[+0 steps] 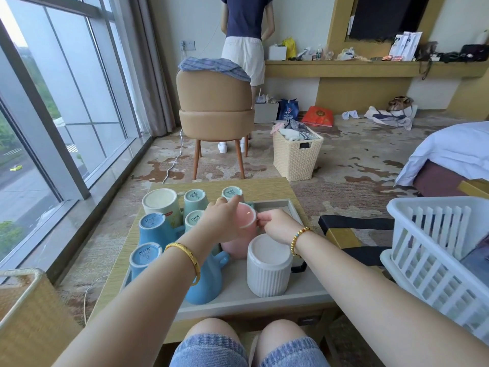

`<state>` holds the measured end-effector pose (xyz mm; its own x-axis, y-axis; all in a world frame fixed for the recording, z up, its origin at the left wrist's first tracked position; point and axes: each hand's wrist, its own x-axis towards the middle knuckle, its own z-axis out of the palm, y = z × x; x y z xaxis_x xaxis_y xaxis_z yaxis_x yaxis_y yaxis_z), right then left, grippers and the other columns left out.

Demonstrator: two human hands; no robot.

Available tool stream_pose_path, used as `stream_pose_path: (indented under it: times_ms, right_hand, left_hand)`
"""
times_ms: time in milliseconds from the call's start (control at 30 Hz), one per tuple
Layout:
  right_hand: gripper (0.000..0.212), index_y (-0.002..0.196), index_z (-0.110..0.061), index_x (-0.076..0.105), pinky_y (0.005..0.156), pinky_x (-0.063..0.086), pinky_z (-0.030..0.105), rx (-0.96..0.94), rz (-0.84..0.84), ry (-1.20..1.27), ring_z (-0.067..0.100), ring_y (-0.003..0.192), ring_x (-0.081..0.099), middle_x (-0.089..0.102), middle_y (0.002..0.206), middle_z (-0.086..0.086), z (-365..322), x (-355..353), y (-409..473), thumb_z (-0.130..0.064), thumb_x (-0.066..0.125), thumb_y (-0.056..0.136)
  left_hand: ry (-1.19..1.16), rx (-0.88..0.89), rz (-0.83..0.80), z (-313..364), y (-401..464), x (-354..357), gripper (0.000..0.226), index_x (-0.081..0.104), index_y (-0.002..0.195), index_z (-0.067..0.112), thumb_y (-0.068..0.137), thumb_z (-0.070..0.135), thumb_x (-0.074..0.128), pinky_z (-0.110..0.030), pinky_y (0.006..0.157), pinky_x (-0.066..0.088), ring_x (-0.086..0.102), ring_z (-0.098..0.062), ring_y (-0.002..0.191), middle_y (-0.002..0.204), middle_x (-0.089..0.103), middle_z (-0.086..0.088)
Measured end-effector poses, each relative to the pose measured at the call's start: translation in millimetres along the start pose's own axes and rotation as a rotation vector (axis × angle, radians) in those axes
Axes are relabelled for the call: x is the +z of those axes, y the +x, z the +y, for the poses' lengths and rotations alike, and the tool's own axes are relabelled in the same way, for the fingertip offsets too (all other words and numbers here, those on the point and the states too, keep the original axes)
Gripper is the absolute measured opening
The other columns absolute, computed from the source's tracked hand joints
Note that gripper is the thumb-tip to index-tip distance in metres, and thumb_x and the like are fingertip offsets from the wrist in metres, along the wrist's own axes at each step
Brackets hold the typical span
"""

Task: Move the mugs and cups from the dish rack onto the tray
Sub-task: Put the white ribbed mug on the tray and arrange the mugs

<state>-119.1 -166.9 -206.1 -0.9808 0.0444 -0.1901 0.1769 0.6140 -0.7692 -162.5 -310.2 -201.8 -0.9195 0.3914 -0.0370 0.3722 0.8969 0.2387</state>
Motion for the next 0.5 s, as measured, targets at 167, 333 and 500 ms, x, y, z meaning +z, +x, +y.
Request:
stream_pose_path:
  times_ms: [167, 333, 500]
  right_hand:
    - [0.040, 0.110, -0.003, 0.066, 0.092, 0.045, 0.037, 0.001, -0.009, 0.030, 0.034, 0.111, 0.057, 0.066, 0.113, 0.021, -2.7, 0.8, 1.0, 0.005, 0.034, 0.087]
    - [0.038, 0.115, 0.000, 0.061, 0.103, 0.040, 0.041, 0.022, 0.053, 0.114, 0.033, 0.119, 0.054, 0.062, 0.122, 0.022, 0.2, 0.4, -9.1, 0.004, 0.035, 0.089]
    - [0.040, 0.128, -0.003, 0.052, 0.100, 0.037, 0.029, 0.061, 0.161, 0.241, 0.024, 0.123, 0.051, 0.057, 0.131, 0.013, 6.9, 4.7, -25.2, -0.001, 0.033, 0.094]
  left_hand:
    - [-0.016, -0.061, 0.084, 2.4, 1.2, 10.9, 0.079, 0.027, 0.135, 0.023, 0.072, 0.053, 0.064, -0.039, 0.093, 0.036, 0.041, -0.036, 0.113, 0.126, 0.044, -0.013]
    - [-0.032, -0.044, 0.105, 1.6, -7.6, 15.4, 0.076, 0.026, 0.139, 0.022, 0.078, 0.052, 0.061, -0.038, 0.098, 0.033, 0.040, -0.036, 0.119, 0.134, 0.041, -0.013]
    - [-0.136, 0.002, 0.256, 15.8, -35.1, 17.9, 0.060, 0.037, 0.135, 0.014, 0.089, 0.049, 0.049, -0.036, 0.104, 0.024, 0.035, -0.032, 0.128, 0.141, 0.039, -0.013]
